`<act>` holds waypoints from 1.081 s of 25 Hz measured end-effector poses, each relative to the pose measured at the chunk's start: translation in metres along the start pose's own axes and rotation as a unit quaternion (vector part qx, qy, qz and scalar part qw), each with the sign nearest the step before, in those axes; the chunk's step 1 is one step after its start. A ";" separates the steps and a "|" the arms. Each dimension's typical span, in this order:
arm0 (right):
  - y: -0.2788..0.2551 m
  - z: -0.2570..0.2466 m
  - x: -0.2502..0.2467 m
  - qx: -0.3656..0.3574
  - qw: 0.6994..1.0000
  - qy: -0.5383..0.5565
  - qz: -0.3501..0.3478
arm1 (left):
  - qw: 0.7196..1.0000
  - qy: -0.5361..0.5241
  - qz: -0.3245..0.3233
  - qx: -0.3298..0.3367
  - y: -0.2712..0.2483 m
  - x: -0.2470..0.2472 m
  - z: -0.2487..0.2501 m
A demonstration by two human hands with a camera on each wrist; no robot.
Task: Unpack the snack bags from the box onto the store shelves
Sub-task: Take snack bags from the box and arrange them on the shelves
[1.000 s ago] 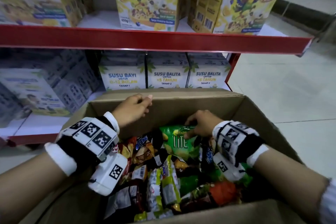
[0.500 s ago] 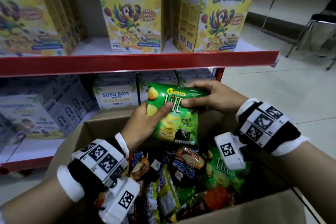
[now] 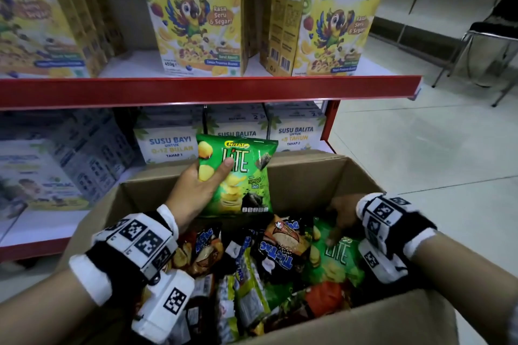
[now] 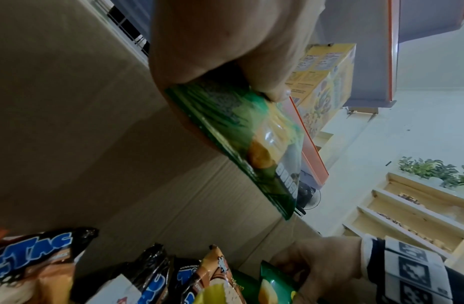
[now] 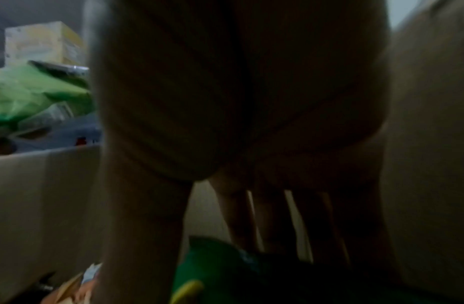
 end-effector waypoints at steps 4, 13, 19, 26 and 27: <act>-0.008 -0.007 -0.002 -0.038 0.998 0.048 0.022 | 1.000 -0.004 -0.009 -0.017 0.001 -0.006 -0.003; -0.109 -0.021 -0.096 -0.329 0.856 0.355 0.182 | 0.990 -0.118 -0.058 -0.048 0.006 -0.003 0.014; -0.110 -0.052 -0.088 -0.341 0.828 0.332 0.294 | 0.966 -0.165 -0.187 -0.063 -0.016 0.011 0.023; -0.105 -0.037 -0.071 -0.232 0.913 0.190 0.277 | 0.985 -0.109 -0.118 -0.055 -0.008 -0.016 0.005; -0.104 -0.036 -0.065 -0.226 0.939 0.135 0.220 | 0.987 -0.108 -0.105 -0.056 -0.005 -0.023 0.002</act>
Point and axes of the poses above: each hand's wrist, its own y-axis towards the middle knuckle, its own x-axis out of the palm, z = x × y, the point moved 1 cm from there along y, towards the middle knuckle, and after that the axes turned 4 degrees about x, right-handed, at the moved point
